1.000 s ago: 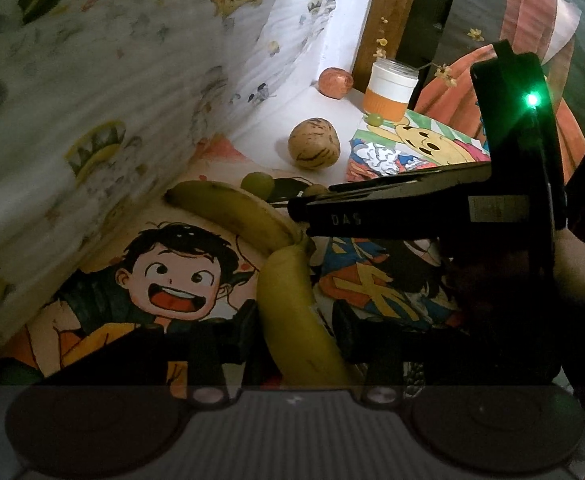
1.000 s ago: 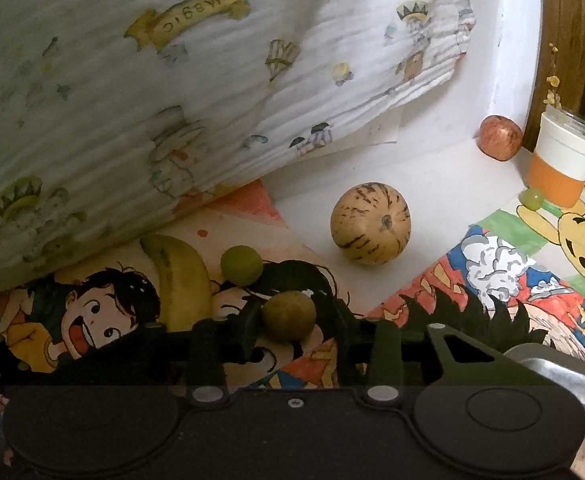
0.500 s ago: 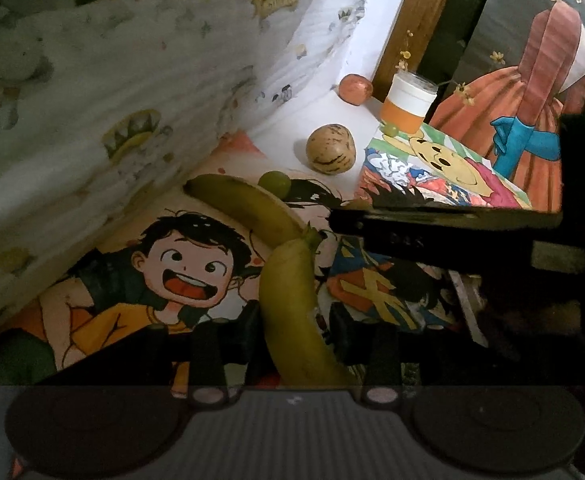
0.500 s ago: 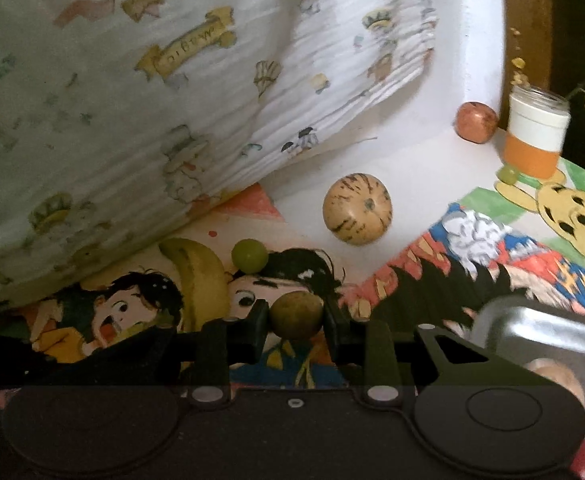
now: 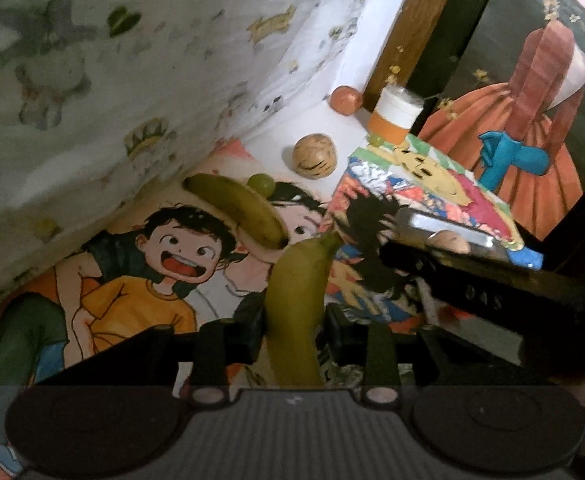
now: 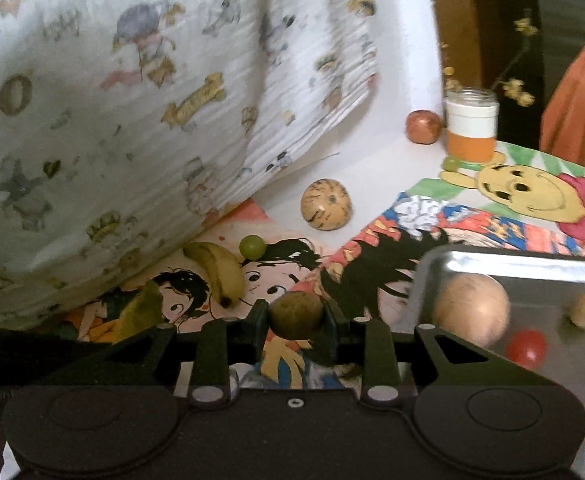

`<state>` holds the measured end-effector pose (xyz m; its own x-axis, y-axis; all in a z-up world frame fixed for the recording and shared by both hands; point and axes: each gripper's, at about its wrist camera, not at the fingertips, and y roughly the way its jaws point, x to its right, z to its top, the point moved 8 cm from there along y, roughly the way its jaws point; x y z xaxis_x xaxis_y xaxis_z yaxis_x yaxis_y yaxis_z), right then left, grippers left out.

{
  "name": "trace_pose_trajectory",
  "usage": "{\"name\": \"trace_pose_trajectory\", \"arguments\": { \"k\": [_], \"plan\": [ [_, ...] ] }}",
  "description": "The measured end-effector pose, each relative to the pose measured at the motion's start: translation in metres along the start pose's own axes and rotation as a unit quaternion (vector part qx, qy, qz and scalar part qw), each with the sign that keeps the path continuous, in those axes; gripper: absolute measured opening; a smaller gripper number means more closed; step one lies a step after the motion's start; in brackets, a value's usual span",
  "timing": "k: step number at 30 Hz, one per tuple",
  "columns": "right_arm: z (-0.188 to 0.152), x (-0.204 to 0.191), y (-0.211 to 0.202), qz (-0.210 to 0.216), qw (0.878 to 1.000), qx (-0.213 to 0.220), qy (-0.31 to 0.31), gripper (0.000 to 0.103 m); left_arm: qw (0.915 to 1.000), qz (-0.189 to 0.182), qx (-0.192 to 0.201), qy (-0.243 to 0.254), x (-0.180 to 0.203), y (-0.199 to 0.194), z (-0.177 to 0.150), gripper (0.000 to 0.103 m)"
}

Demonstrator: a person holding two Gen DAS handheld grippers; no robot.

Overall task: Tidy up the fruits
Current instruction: 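Carry the banana in left tool while right tool carries brown fruit over tray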

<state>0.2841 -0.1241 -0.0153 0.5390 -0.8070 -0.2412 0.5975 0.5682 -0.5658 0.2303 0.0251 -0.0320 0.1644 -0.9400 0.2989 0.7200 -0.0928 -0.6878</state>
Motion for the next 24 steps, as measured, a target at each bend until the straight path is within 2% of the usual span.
{"name": "trace_pose_trajectory", "arguments": {
  "k": [10, 19, 24],
  "plan": [
    [-0.019, 0.035, -0.055, -0.036, 0.998, 0.032, 0.046, 0.032, 0.9996, -0.015, 0.008, 0.023, 0.029, -0.011, -0.001, 0.034],
    [-0.045, 0.083, -0.094, -0.089, 0.990, 0.049, 0.093, 0.032, 0.9959, -0.069, -0.005, 0.058, 0.081, -0.011, 0.003, 0.034],
    [-0.062, 0.107, -0.108, -0.112, 0.985, 0.054, 0.122, 0.032, 0.9913, -0.105, -0.040, 0.069, 0.111, 0.000, -0.001, 0.034]
  ]
}}
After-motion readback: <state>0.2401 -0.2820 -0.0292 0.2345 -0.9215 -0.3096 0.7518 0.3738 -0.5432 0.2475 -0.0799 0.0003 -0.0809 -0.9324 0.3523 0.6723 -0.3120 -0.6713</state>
